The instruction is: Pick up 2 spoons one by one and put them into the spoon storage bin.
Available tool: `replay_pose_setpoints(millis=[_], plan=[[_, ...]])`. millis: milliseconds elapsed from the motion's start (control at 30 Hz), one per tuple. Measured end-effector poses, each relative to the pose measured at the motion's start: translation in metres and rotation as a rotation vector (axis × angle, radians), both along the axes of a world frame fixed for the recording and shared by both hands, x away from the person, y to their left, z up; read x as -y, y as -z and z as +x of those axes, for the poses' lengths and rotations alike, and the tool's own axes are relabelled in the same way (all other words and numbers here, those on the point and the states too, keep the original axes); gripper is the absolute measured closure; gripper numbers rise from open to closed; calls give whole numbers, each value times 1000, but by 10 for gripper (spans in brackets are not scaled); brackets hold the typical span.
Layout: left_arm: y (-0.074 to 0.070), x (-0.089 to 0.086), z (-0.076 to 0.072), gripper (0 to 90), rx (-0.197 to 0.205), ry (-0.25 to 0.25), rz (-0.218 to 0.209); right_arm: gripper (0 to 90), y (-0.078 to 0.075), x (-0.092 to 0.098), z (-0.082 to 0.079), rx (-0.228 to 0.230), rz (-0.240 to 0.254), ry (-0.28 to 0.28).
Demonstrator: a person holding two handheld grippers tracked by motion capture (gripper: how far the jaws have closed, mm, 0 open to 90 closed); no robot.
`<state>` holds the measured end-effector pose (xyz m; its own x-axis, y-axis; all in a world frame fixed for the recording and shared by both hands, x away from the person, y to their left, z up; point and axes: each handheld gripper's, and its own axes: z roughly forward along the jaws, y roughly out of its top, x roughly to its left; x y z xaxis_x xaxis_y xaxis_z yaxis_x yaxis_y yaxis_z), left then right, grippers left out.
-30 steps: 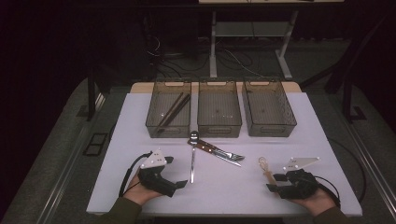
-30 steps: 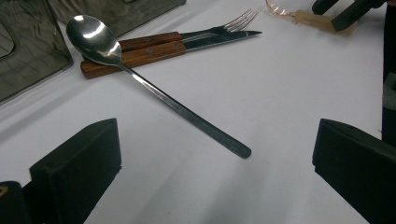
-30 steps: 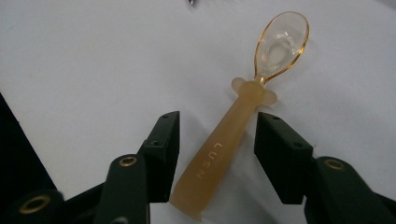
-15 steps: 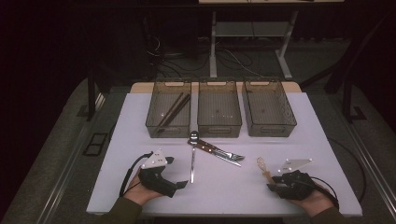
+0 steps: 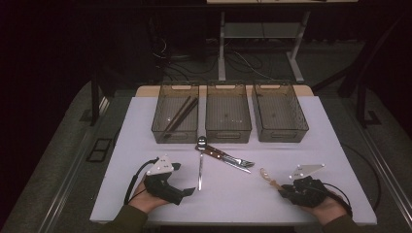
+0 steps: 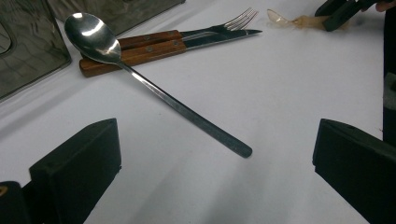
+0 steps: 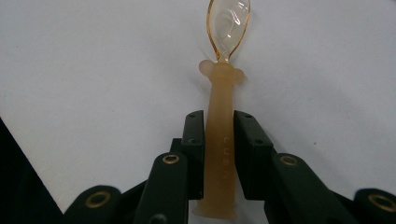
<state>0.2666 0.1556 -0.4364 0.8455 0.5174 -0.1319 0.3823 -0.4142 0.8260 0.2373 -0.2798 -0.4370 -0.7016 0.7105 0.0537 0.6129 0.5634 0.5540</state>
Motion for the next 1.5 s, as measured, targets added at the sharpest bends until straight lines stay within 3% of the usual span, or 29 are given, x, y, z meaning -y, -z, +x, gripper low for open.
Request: replay_pose_setpoints(millis=[300, 667, 867, 1167, 1500], plan=[[1, 0, 3, 0, 28, 24, -20, 748, -3, 3, 4, 21, 15, 11], [2, 1, 4, 1, 32, 24, -8, 748, -10, 4, 11, 41, 50, 20], [2, 2, 3, 2, 32, 26, 1, 747, -15, 5, 15, 51, 94, 33], [2, 2, 3, 2, 31, 24, -2, 747, -22, 7, 21, 63, 147, 39], [1, 2, 2, 2, 30, 23, -7, 746, -28, 1, 30, 89, 174, 38]])
